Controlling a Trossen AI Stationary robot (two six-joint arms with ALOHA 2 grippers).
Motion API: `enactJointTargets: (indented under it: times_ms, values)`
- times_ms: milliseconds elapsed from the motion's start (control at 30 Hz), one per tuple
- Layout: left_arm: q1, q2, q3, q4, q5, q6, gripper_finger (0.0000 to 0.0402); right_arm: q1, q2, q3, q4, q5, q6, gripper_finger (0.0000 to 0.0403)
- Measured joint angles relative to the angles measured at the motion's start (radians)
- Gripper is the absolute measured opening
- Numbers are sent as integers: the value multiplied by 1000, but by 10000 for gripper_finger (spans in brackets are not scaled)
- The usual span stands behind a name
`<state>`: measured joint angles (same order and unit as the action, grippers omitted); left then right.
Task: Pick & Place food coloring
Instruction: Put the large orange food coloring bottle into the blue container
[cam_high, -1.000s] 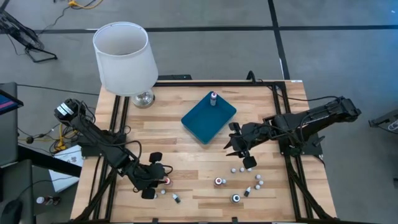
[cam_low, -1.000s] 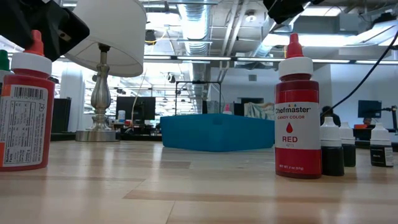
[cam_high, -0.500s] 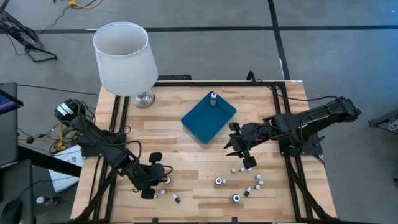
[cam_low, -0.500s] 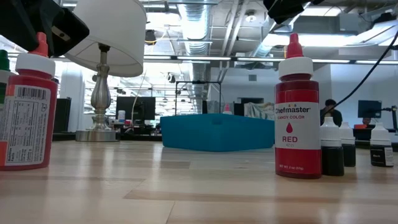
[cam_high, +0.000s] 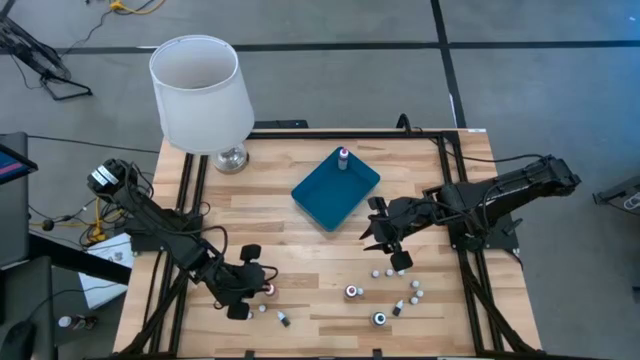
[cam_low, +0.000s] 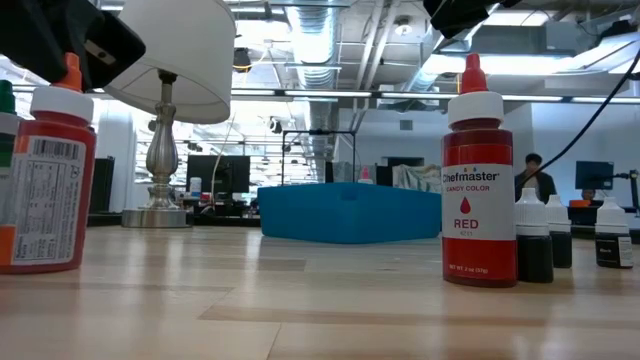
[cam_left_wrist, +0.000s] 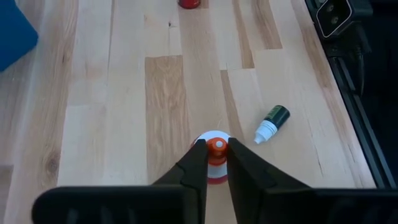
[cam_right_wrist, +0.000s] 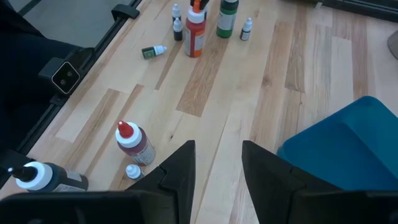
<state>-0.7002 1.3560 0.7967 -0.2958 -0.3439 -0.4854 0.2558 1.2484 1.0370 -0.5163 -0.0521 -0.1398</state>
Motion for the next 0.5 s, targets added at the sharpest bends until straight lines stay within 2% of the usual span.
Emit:
enactJointTargets:
  times_ms: [333,500]
  values:
    - [54,-3,0,2,12,35,33,0,0,0,-1,0,-1,121]
    - [105,-3,44,-5,31,104,34,0,0,0,-2,0,-2,121]
